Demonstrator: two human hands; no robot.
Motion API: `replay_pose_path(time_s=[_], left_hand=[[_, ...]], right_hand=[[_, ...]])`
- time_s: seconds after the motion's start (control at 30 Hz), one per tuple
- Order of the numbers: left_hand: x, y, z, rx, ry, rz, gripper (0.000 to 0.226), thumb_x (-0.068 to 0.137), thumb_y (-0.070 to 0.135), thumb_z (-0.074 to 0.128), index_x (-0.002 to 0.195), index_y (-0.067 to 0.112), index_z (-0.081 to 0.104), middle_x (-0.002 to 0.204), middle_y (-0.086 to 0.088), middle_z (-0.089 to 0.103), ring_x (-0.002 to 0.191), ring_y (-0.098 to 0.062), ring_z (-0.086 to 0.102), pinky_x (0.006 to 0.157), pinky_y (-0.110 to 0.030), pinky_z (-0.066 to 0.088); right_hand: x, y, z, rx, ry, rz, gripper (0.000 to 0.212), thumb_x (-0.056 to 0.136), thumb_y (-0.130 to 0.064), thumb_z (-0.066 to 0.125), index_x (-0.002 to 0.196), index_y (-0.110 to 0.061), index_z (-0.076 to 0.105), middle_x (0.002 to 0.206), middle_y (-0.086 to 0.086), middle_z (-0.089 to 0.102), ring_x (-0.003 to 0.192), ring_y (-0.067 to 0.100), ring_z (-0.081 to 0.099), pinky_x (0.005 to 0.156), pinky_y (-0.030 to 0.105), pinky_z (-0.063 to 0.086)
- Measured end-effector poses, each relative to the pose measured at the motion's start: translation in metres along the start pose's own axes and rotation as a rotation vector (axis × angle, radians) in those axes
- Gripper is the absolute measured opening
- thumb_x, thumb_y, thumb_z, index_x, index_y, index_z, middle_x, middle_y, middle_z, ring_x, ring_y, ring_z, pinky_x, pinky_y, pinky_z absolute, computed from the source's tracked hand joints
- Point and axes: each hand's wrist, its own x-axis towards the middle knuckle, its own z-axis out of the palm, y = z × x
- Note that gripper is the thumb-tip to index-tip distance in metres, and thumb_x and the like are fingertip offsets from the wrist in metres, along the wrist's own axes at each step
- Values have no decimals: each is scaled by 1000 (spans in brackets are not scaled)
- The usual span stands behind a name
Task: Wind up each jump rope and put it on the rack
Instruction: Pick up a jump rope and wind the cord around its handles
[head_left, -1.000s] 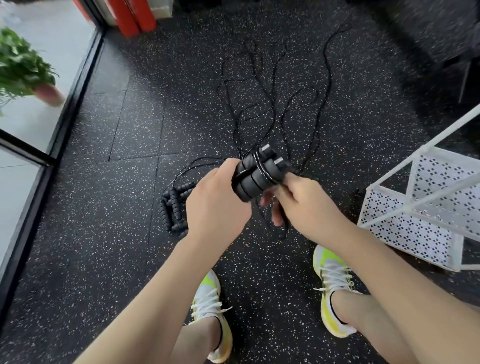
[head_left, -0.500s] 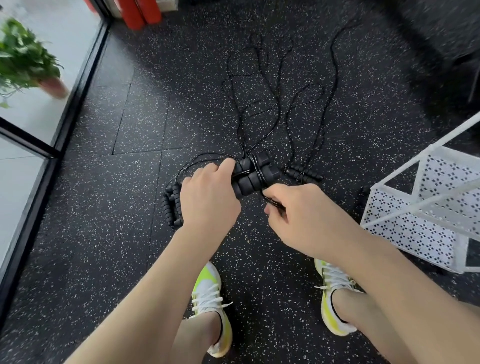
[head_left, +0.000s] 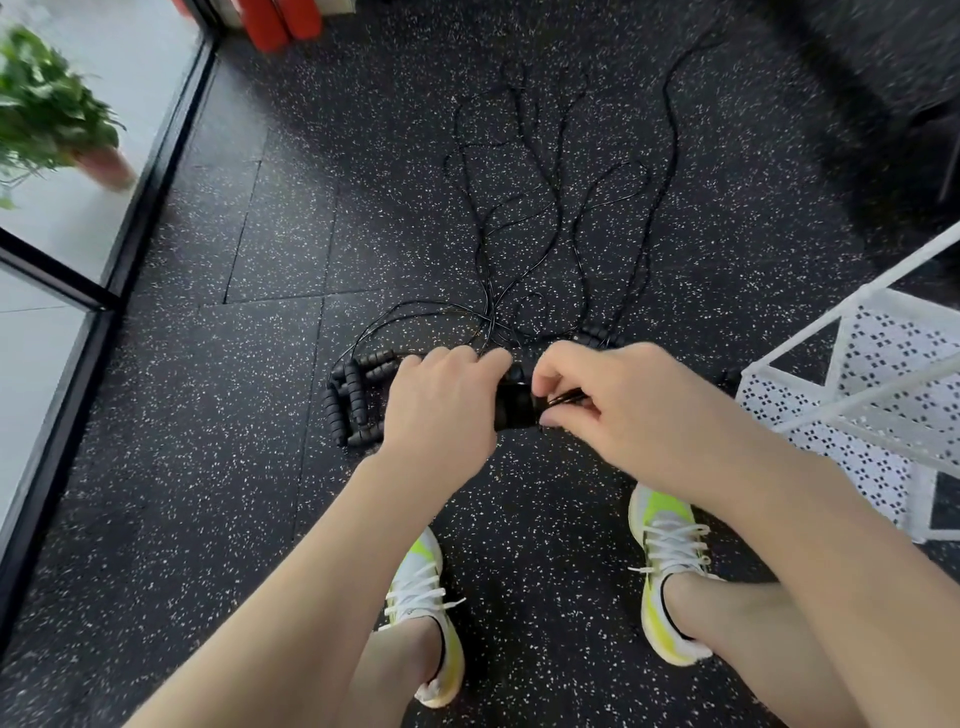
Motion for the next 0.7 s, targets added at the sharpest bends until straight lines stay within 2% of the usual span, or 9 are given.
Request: replay_pose_path(time_s=[0.07,0.13,0.2,0.27,0.47,0.6,0.7], left_hand=[[0,3,3,2,13,82,38,86,22,62,121,30,51,101,5,56,103,-25,57,82,-38,39],[-1,6,5,4,67,136,45,81,20,67,123,31,55,96,6,57,98,-25,59,78,-37,39],[-1,5,7,1,137,172,50,71,15,74,118,28,62,88,5,59,86,-25,61,72,-38,41],[1,2,9,-12,205,205,51,64,12,77,112,26,66,82,5,59,78,-26,60,67,-37,41],[1,4,7,-73,219,331,54,61,10,76,112,24,65,83,6,59,77,-25,58,66,-38,44],[0,5,4,-117,254,357,55,63,9,73,115,23,65,86,5,61,79,-25,57,68,-41,46],[0,4,0,-177,301,354,48,70,13,59,116,23,67,87,6,62,80,-25,58,70,-43,46]], right_hand=[[2,7,-6,59,32,75,17,86,-36,75,94,-34,61,76,-23,62,71,0,57,67,31,49],[3,16,-12,149,54,143,17,78,-34,82,86,-33,67,76,-31,60,70,-1,54,61,26,43],[4,24,-16,285,81,183,16,73,-29,87,81,-33,73,75,-24,64,63,2,53,56,22,42],[4,29,-18,390,96,198,16,71,-27,89,79,-34,77,80,-16,68,66,3,55,61,19,45],[4,41,-21,508,91,205,15,72,-26,88,83,-35,81,90,-13,71,87,4,62,78,16,45],[4,51,-23,573,77,194,12,81,-17,82,87,-27,82,86,-15,75,87,1,67,81,8,45],[4,56,-23,662,83,204,12,86,-14,77,91,-25,81,87,-11,78,86,3,71,83,12,51]])
